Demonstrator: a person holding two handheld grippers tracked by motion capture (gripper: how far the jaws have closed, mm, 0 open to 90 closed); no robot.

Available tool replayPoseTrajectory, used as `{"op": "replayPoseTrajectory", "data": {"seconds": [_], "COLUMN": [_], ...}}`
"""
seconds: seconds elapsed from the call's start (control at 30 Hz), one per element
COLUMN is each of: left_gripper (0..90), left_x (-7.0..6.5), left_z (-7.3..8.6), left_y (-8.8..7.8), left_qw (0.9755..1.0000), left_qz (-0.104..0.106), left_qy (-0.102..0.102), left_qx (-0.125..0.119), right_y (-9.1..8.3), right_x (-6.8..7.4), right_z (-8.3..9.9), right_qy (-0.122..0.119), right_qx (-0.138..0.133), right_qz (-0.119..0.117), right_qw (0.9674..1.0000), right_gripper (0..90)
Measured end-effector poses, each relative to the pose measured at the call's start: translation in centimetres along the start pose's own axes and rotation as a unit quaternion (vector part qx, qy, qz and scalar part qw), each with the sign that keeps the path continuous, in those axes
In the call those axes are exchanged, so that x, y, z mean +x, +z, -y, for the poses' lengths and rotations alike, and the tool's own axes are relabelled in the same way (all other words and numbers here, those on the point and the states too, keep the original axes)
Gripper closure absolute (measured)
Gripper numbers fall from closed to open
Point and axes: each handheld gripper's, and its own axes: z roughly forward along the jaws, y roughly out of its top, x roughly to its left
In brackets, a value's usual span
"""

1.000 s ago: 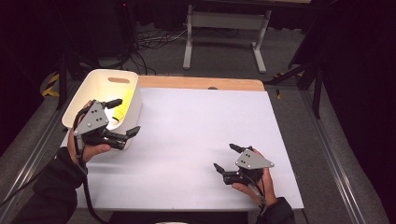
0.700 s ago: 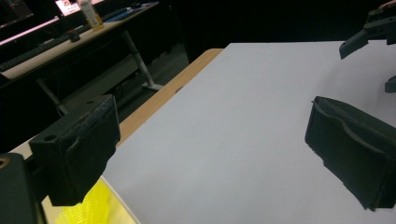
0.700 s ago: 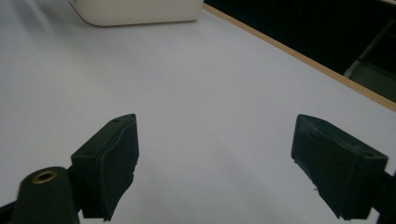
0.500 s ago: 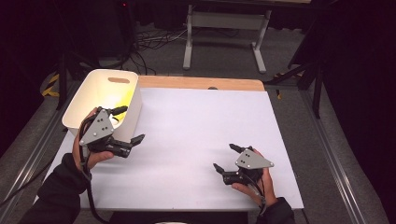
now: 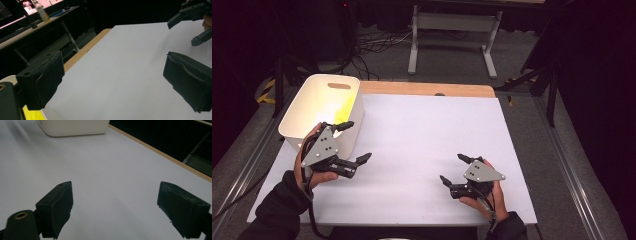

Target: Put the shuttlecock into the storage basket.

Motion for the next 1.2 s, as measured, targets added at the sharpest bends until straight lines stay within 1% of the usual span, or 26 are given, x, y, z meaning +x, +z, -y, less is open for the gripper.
{"op": "replayPoseTrajectory", "data": {"seconds": [0.07, 0.1, 0.17, 0.23, 0.3, 0.37, 0.43, 0.47, 0.5, 0.6, 0.67, 0.73, 0.8, 0.87, 0.93, 1.0, 1.07, 1.13, 1.2], "left_gripper": [4.3, 4.2, 4.2, 4.3, 4.3, 4.3, 4.3, 4.3, 4.4, 4.2, 4.2, 4.2, 4.3, 4.3, 4.3, 4.4, 4.6, 4.5, 4.5], "left_x": [-0.2, -0.4, -0.7, -0.9, -1.1, -1.2, -1.4, -1.5, -1.6, -2.0, -2.3, -2.5, -2.6, -2.8, -2.8, -2.8, -2.8, -2.8, -2.8], "left_z": [0.1, 0.2, 0.4, 0.6, 0.7, 0.8, 1.1, 1.2, 1.4, 1.9, 2.2, 2.6, 2.9, 3.2, 3.6, 4.0, 4.5, 5.0, 5.5], "left_y": [0.0, 0.1, 0.2, 0.3, 0.3, 0.2, 0.1, 0.1, 0.0, 0.1, 0.2, 0.3, 0.4, 0.4, 0.3, 0.2, 0.1, 0.0, -0.1], "left_qw": [1.0000, 1.0000, 1.0000, 0.9999, 0.9999, 0.9998, 0.9999, 0.9999, 0.9999, 0.9997, 0.9997, 0.9995, 0.9995, 0.9991, 0.9991, 0.9988, 0.9990, 0.9987, 0.9989], "left_qz": [0.004, 0.004, 0.003, 0.008, 0.005, 0.005, 0.008, 0.007, 0.004, -0.001, 0.007, 0.005, 0.008, 0.004, 0.009, 0.005, 0.006, 0.003, 0.003], "left_qy": [0.003, 0.000, 0.008, 0.007, 0.014, 0.017, 0.009, 0.010, 0.014, 0.026, 0.024, 0.028, 0.027, 0.034, 0.034, 0.036, 0.031, 0.033, 0.027], "left_qx": [-0.002, -0.004, -0.001, -0.004, 0.002, 0.000, -0.003, -0.003, -0.002, 0.004, 0.008, 0.013, 0.017, 0.025, 0.026, 0.032, 0.032, 0.039, 0.039], "right_y": [0.0, 0.0, 0.0, -0.1, -0.1, 0.0, 0.0, 0.0, 0.0, 0.0, 0.0, 0.0, 0.0, 0.0, 0.0, 0.0, -0.1, -0.1, -0.2], "right_x": [0.0, 0.0, 0.1, 0.1, 0.2, 0.3, 0.4, 0.4, 0.4, 0.6, 0.7, 0.7, 0.8, 0.9, 0.9, 0.9, 1.0, 1.0, 1.0], "right_z": [0.0, -0.1, -0.1, -0.1, -0.2, -0.2, -0.2, -0.2, -0.3, -0.3, -0.4, -0.4, -0.4, -0.4, -0.3, -0.3, -0.3, -0.2, -0.2], "right_qy": [-0.001, -0.001, -0.001, -0.003, -0.004, -0.004, -0.006, -0.007, -0.008, -0.011, -0.012, -0.012, -0.015, -0.017, -0.018, -0.020, -0.018, -0.019, -0.018], "right_qx": [0.000, 0.000, -0.001, -0.001, -0.001, 0.000, 0.000, 0.000, 0.001, 0.000, 0.000, 0.000, 0.000, 0.000, 0.002, 0.003, 0.004, 0.004, 0.004], "right_qz": [0.001, 0.001, 0.000, 0.001, 0.000, 0.001, -0.001, 0.000, 0.000, 0.000, -0.001, -0.002, -0.001, -0.002, -0.003, -0.002, -0.003, -0.003, -0.002], "right_qw": [1.0000, 1.0000, 1.0000, 1.0000, 1.0000, 1.0000, 1.0000, 1.0000, 1.0000, 0.9999, 0.9999, 0.9999, 0.9999, 0.9999, 0.9998, 0.9998, 0.9998, 0.9998, 0.9998], "right_gripper": [14.0, 13.9, 13.7, 13.7, 13.7, 13.7, 13.7, 13.6, 13.6, 13.6, 13.6, 13.6, 13.6, 13.5, 13.5, 13.5, 13.5, 13.4, 13.4]}}
